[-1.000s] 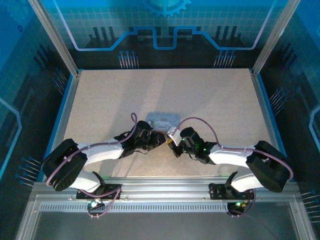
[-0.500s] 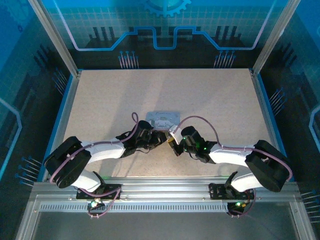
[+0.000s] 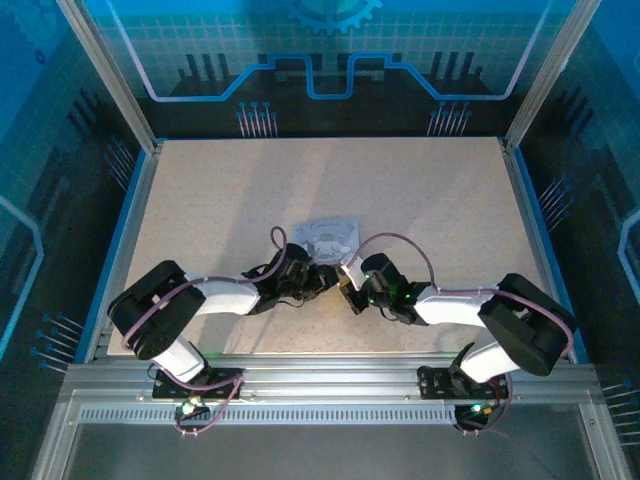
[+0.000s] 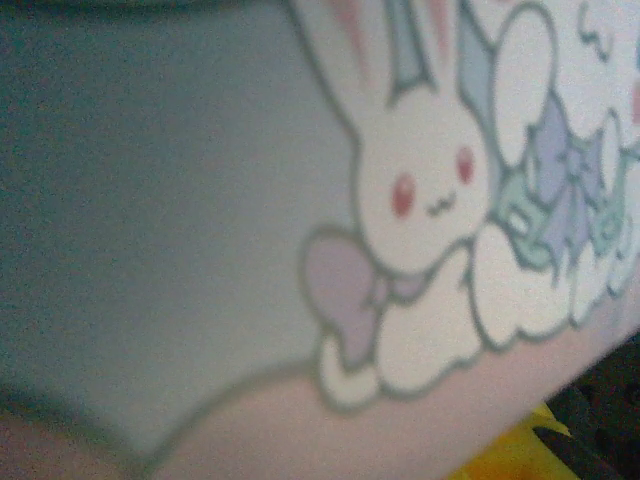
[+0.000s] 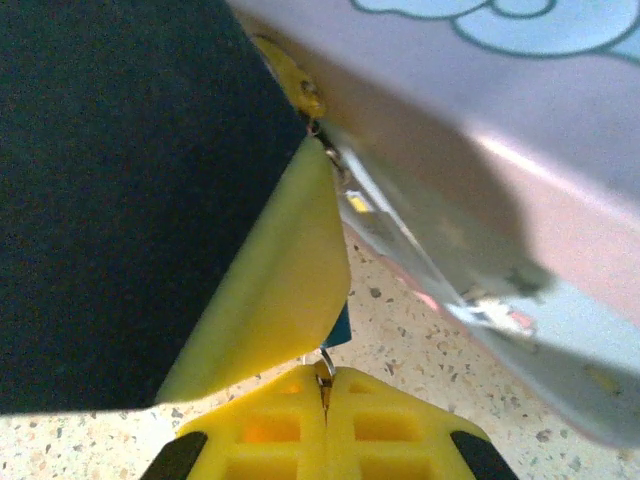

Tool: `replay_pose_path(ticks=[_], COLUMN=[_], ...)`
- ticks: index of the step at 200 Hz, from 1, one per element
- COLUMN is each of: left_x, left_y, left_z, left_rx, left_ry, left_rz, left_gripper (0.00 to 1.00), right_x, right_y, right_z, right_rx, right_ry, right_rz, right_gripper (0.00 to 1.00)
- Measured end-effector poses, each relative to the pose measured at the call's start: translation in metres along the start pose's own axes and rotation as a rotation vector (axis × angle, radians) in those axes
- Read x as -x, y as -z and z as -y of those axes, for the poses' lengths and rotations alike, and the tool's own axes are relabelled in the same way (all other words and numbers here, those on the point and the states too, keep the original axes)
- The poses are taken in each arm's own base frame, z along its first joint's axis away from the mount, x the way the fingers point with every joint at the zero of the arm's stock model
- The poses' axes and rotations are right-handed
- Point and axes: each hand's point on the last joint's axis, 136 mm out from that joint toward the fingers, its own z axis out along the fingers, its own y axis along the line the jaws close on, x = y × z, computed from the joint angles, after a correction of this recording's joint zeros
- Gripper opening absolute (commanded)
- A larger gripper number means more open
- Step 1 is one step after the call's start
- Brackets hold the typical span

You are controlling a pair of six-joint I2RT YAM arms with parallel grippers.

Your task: Unlock the padlock with the key

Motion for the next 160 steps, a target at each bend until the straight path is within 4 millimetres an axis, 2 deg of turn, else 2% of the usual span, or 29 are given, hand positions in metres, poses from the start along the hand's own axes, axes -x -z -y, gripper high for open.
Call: replay_pose_path(ticks=[61,95,160], left_x=[0.002,0.000,0.005], left_y=[0.001,0.013,0.040], left_z=[0.002,0.000,-0.004], left_rx=[-0.027,-0.036,-0.040], left_ry=[0.005,0.026,0.055], left_rz=[0.005,-0.007,0.023], left_gripper=[0.49,0.55,0.60], right_x=[-0.003,-0.012,-0.012], right_y=[-0.003,-0.006,-0.008], right_z=[0.001,0.002,-0.002], right_rx=[-0.001,-0.003,0.017], right_ry=[-0.044,-0.076,-0.160], right_rz=[-0.008,-0.033,-0.036], right_gripper=[0.00,0.00,0.00])
